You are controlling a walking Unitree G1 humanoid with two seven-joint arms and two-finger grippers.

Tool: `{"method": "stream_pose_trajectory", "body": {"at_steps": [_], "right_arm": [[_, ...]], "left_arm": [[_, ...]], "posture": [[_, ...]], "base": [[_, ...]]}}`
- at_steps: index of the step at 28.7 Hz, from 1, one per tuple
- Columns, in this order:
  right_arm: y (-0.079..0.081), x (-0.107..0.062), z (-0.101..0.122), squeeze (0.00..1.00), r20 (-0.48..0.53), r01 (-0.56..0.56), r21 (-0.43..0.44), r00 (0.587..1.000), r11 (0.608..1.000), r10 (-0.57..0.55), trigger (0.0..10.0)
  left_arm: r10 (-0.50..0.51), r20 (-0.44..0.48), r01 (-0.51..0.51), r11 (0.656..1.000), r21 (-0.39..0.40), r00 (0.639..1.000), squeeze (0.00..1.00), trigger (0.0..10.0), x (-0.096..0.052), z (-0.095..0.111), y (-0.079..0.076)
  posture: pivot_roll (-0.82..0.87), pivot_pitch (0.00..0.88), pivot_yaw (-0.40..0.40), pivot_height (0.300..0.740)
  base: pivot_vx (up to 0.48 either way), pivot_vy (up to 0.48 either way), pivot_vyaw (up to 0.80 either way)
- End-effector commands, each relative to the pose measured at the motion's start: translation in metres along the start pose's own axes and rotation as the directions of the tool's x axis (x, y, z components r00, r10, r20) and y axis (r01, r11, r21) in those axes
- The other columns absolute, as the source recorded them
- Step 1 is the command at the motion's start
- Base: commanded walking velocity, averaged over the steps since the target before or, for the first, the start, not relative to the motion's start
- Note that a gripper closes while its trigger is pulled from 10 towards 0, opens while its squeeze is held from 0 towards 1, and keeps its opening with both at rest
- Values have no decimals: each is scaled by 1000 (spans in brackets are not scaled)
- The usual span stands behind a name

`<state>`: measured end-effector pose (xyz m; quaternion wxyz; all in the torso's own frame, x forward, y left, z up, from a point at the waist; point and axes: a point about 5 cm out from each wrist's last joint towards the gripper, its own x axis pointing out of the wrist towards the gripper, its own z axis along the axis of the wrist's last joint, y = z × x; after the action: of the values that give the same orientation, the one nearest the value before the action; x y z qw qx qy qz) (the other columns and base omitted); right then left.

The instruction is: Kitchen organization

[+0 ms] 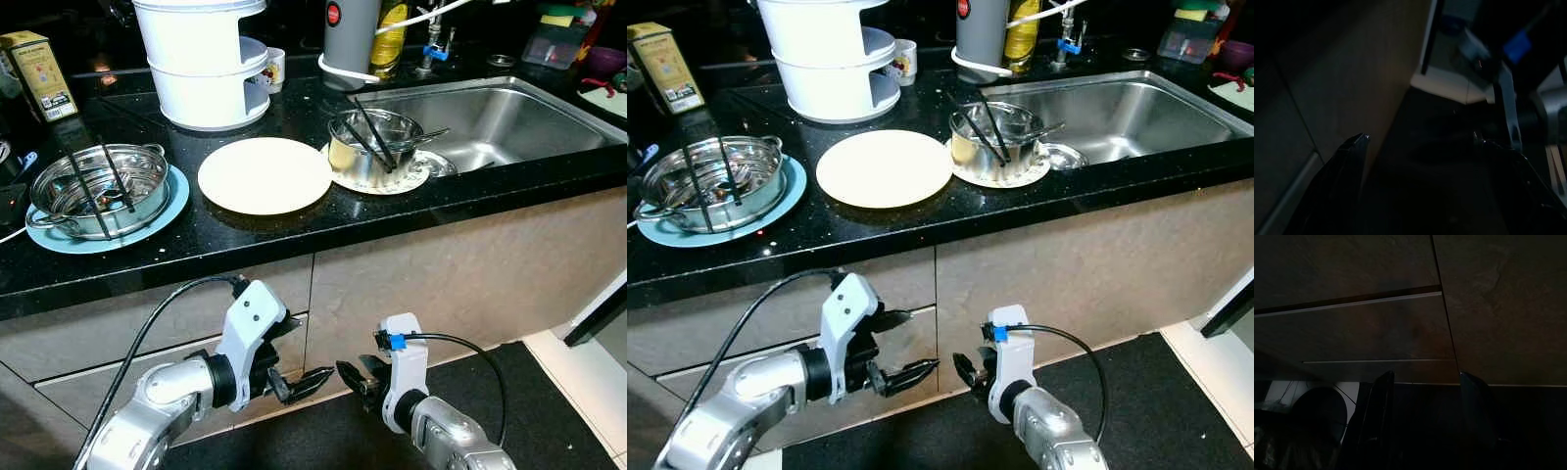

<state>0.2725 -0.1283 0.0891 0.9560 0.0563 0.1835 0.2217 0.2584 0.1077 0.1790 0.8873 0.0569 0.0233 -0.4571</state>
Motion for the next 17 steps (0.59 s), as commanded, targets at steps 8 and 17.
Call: {"method": "stream_pose_trajectory", "body": {"at_steps": [8, 17], "right_arm": [[0, 1, -5, 0, -12, -11, 8, 1000, 1000, 11, 10000], [0, 2, -4, 0, -11, -16, 4, 1000, 1000, 16, 10000]], "left_arm": [[3, 128, -8, 999, 41, 992, 0, 10000, -5, 38, 14], [128, 236, -176, 964, 198, 963, 0, 10000, -4, 84, 50]], "posture": [[-66, 201, -25, 740], [-65, 187, -30, 740]], "base": [[0, 0, 0], [0, 0, 0]]}}
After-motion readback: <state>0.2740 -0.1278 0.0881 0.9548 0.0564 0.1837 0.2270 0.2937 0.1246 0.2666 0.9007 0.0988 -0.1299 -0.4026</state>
